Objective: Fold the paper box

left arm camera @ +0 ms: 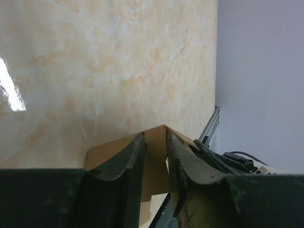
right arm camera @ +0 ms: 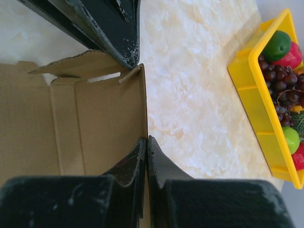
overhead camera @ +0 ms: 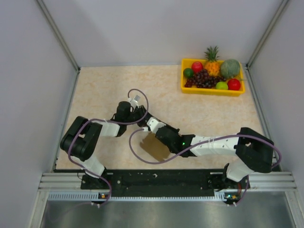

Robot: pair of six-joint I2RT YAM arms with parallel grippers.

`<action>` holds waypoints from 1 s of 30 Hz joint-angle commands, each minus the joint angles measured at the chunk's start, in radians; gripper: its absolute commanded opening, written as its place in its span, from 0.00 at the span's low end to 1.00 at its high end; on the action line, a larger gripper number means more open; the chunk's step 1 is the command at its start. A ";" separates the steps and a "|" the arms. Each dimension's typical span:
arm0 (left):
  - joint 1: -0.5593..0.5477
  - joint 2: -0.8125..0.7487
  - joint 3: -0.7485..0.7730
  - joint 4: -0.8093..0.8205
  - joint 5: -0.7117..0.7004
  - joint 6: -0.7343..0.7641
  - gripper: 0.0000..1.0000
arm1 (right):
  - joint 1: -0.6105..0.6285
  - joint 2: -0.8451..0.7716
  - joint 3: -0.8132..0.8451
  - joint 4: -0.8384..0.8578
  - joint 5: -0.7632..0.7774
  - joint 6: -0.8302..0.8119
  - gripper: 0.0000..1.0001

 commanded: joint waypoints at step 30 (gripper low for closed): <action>0.047 -0.065 -0.221 0.384 0.083 0.057 0.42 | 0.014 -0.067 -0.023 0.075 -0.037 -0.008 0.00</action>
